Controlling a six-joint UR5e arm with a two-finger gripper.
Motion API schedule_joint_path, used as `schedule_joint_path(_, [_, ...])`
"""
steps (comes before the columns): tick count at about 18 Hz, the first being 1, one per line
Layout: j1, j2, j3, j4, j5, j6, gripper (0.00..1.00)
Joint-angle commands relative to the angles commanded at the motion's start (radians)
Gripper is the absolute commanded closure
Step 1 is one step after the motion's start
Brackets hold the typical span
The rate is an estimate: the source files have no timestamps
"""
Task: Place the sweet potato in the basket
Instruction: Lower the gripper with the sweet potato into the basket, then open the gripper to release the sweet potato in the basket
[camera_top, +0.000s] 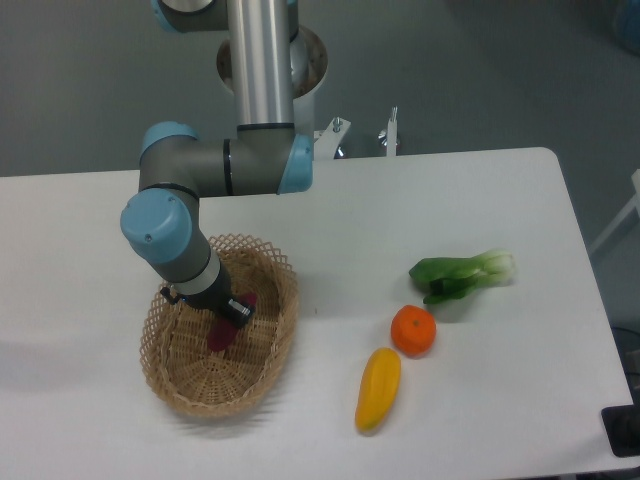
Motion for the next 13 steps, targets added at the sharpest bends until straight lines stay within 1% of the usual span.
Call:
schedule_joint_path(3, [0.002, 0.015, 0.034, 0.006, 0.0, -0.011, 0.0])
schedule_joint_path(6, [0.011, 0.02, 0.103, 0.011, 0.002, -0.011, 0.0])
schedule_joint_path(8, [0.034, 0.026, 0.146, 0.011, 0.003, -0.011, 0.0])
schedule_joint_path(9, [0.052, 0.034, 0.156, 0.009, 0.003, -0.011, 0.0])
schedule_joint_path(11, [0.078, 0.052, 0.16, 0.012, 0.002, 0.005, 0.0])
schedule_joint_path(13, [0.123, 0.077, 0.176, 0.011, 0.0, 0.034, 0.0])
